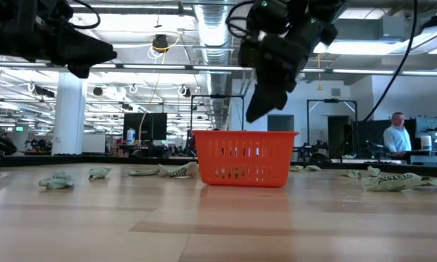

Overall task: Pick and place Stevia / Truvia into bins
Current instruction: Put the stevia packet into the orange bin

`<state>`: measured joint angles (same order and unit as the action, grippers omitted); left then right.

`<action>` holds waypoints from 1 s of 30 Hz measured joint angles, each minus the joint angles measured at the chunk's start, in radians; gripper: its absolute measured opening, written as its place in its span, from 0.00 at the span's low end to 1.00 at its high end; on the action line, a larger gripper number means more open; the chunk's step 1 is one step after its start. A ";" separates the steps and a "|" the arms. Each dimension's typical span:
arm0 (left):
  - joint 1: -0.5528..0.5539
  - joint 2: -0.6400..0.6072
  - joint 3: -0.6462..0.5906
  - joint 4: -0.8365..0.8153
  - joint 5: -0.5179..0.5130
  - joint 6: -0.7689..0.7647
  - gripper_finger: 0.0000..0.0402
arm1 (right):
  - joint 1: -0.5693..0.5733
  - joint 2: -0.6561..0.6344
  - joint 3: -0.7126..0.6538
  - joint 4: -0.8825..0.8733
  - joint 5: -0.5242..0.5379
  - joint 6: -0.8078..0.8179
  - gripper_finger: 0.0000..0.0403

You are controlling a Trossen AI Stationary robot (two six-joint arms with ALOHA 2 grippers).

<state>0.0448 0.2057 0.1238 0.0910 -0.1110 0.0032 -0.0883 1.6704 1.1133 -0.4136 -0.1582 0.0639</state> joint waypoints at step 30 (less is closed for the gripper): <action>0.002 1.259 0.711 -0.510 0.198 -0.072 0.26 | 0.158 -0.363 -0.256 -0.230 0.448 0.350 0.29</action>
<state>0.0471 1.4647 0.8347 -0.4194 0.0868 -0.0693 0.0697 1.3070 0.8578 -0.6436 0.2901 0.4137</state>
